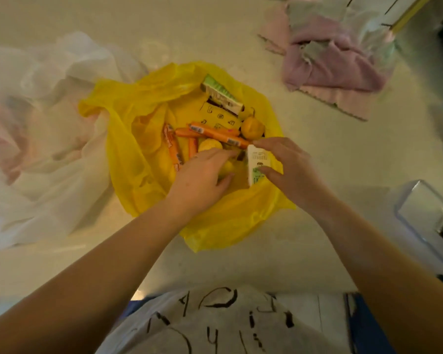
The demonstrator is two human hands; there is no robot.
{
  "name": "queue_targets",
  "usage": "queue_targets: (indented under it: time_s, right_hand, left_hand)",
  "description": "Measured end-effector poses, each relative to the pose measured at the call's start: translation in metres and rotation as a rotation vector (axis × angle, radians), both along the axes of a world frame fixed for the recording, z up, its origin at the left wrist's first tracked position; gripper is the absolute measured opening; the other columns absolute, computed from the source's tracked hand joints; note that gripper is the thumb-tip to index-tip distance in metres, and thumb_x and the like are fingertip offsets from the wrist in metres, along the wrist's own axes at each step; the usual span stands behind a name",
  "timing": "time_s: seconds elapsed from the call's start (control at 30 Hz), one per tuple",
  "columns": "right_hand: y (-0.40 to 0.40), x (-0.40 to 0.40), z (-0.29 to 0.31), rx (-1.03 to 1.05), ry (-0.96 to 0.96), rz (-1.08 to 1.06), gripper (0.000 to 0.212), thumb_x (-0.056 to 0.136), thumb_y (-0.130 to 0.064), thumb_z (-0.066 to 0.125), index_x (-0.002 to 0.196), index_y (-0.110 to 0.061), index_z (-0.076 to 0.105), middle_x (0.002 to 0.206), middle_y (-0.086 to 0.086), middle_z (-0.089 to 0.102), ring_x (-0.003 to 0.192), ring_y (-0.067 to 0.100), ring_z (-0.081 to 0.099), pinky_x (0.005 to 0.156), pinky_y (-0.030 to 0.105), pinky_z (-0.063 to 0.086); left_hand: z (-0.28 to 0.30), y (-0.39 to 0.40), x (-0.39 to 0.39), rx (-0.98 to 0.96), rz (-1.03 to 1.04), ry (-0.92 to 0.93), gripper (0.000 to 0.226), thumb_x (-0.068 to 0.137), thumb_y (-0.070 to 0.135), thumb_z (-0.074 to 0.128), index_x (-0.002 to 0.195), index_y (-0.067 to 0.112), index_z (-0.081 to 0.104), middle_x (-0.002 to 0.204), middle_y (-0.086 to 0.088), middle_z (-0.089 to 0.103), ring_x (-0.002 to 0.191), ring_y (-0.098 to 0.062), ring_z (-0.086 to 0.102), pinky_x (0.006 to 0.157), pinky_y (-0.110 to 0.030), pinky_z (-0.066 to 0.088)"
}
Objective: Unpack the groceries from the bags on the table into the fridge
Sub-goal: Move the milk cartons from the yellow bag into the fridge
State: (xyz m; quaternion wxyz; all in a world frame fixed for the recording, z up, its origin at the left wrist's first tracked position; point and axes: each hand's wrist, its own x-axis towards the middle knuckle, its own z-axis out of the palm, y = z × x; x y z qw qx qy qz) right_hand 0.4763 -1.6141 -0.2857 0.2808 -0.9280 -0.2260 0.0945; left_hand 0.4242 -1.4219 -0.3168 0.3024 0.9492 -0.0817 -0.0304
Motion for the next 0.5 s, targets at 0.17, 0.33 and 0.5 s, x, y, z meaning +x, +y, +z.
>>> queue_targets:
  time_s: [0.17,0.33,0.5]
  right_hand:
    - [-0.008,0.047,-0.018,-0.096,0.011,0.31,0.042,0.085,-0.011,0.064,0.126,-0.017,0.058,0.128,0.004,0.056,0.118,0.019,0.051,0.093,0.015,0.03]
    - [-0.024,0.075,-0.04,-0.277,-0.129,0.669,0.03,0.088,-0.023,0.06,0.117,-0.014,0.065,0.113,0.008,0.067,0.108,0.025,0.06,0.103,0.041,0.032]
    - [-0.042,0.086,-0.053,-0.239,-0.252,0.761,0.029,0.081,-0.026,0.06,0.102,-0.011,0.071,0.092,0.009,0.073,0.088,0.023,0.069,0.105,0.054,0.031]
  left_hand:
    - [-0.007,-0.038,0.0,-0.009,0.105,-0.014,0.038,0.088,0.022,0.057,0.126,0.015,0.055,0.121,-0.006,0.06,0.112,-0.026,0.054,0.089,-0.037,0.044]
    - [-0.023,-0.077,-0.011,0.062,0.157,-0.029,0.033,0.085,0.026,0.047,0.111,0.012,0.062,0.093,-0.007,0.067,0.085,-0.031,0.062,0.074,-0.039,0.051]
    - [-0.028,-0.109,-0.026,0.039,0.243,0.002,0.04,0.089,0.03,0.037,0.111,0.014,0.066,0.1,-0.006,0.07,0.088,-0.028,0.066,0.076,-0.038,0.051]
